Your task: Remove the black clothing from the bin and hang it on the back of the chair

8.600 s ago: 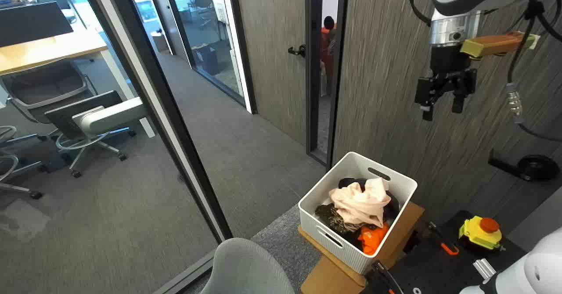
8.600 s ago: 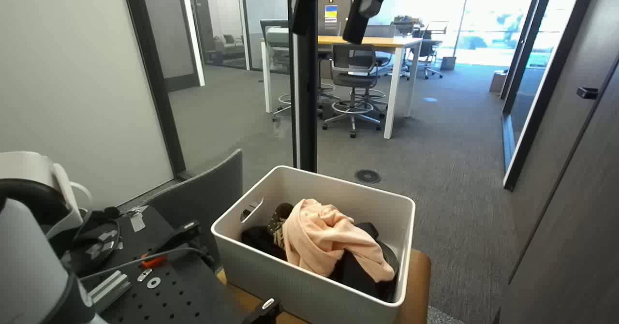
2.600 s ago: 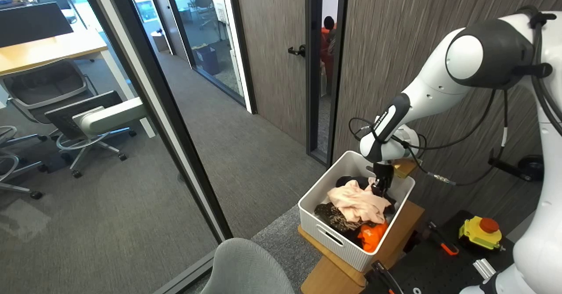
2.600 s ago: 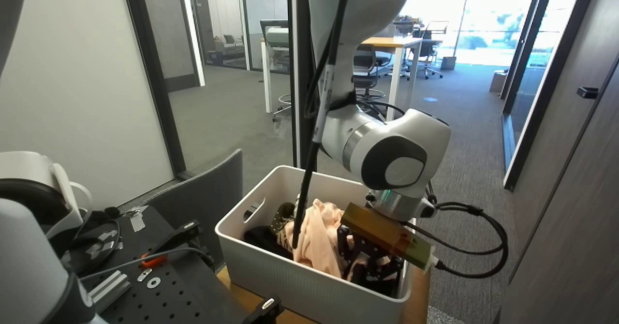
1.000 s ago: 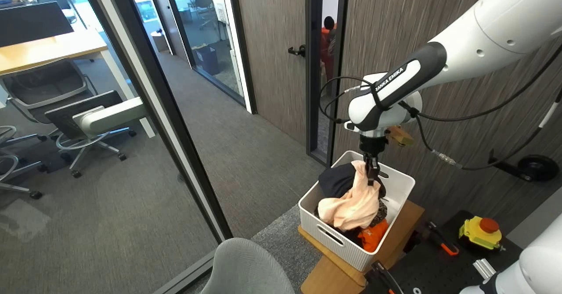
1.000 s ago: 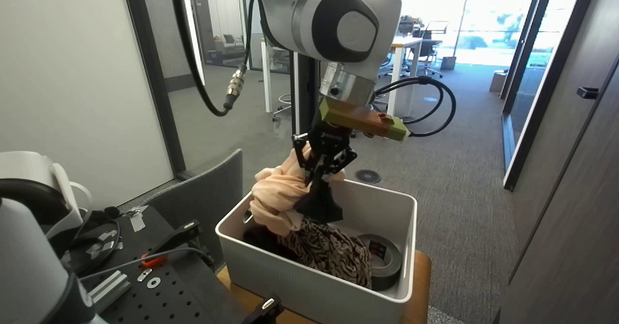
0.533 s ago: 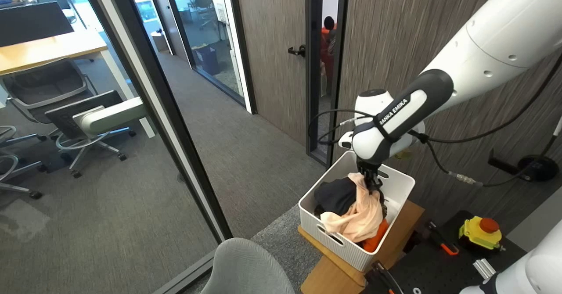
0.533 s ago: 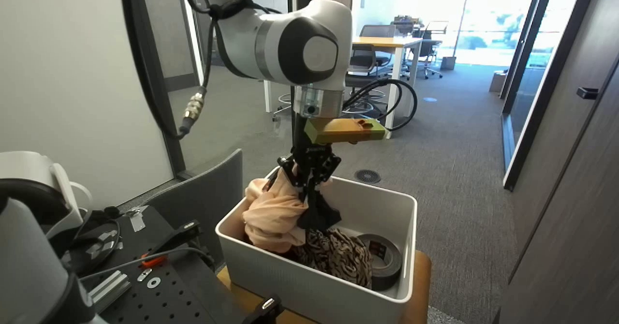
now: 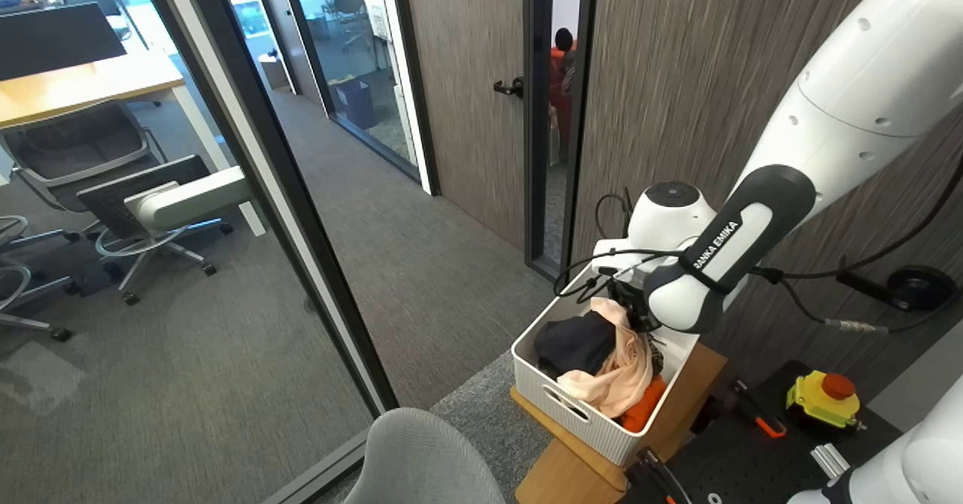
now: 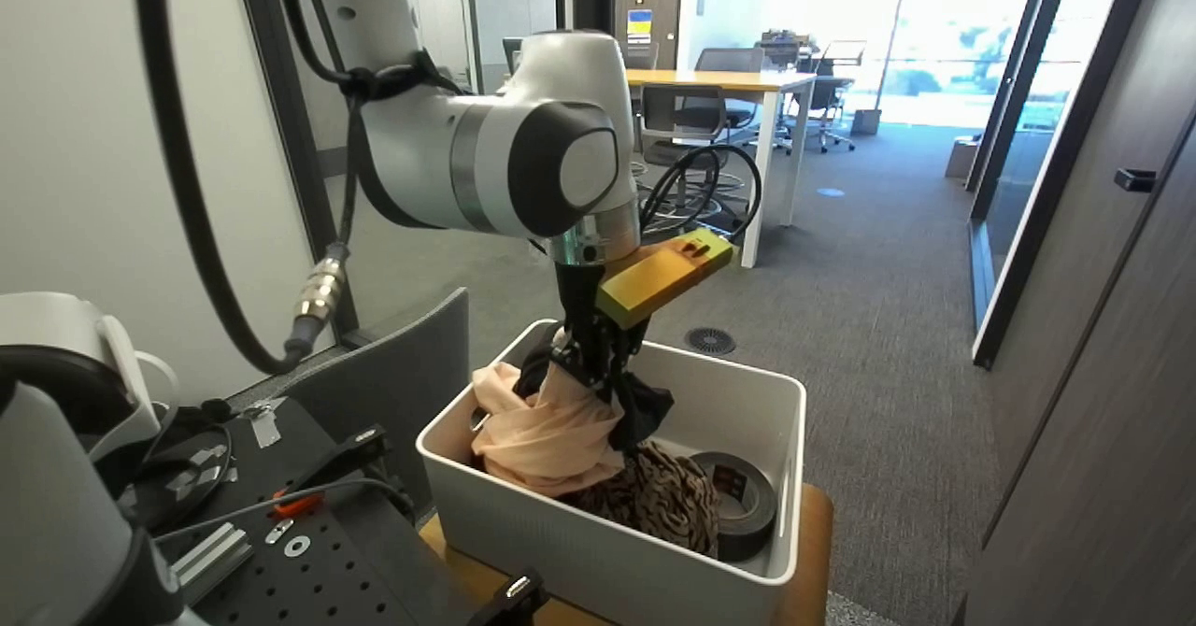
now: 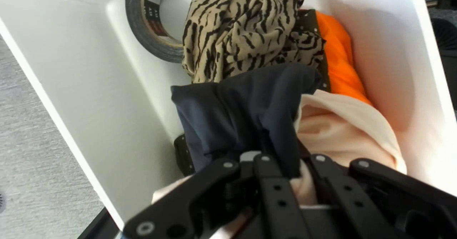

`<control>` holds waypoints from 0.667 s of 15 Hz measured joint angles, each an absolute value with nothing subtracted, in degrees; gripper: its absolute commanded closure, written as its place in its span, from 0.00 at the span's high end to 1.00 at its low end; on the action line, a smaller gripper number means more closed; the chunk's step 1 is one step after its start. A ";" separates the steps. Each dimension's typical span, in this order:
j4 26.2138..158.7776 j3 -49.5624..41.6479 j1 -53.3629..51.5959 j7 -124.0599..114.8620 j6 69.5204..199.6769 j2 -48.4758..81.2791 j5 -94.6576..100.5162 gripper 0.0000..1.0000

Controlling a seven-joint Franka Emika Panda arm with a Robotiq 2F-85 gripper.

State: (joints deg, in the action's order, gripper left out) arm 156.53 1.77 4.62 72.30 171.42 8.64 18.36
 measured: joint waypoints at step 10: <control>156.86 14.58 17.57 79.77 172.22 13.09 9.67 0.82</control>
